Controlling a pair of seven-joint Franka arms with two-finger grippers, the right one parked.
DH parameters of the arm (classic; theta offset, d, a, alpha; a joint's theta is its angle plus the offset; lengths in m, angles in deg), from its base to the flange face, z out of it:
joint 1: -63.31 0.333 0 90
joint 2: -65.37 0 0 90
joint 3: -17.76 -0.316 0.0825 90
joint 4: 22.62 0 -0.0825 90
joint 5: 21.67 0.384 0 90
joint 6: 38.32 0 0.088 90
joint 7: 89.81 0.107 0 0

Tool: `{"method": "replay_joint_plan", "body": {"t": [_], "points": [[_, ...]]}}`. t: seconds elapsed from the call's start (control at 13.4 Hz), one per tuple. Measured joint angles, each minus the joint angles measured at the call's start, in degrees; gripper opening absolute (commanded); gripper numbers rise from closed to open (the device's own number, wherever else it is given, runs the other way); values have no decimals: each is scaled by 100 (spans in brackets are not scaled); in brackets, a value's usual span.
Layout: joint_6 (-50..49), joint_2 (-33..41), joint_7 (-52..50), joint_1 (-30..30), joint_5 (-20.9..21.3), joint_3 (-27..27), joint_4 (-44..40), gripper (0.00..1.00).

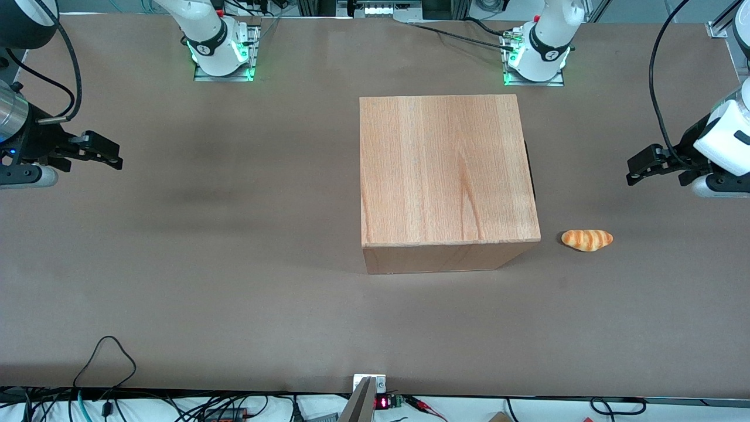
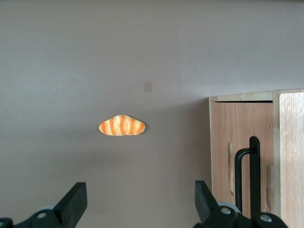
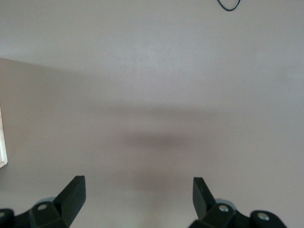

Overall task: Open top drawer with left arm
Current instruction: 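Move the left gripper toward the black drawer handle on the cabinet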

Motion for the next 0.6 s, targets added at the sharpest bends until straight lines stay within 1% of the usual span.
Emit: {"method": "replay_joint_plan", "body": {"t": [0.6], "points": [[0,-1,0,30,0,-65,0,100]]}}
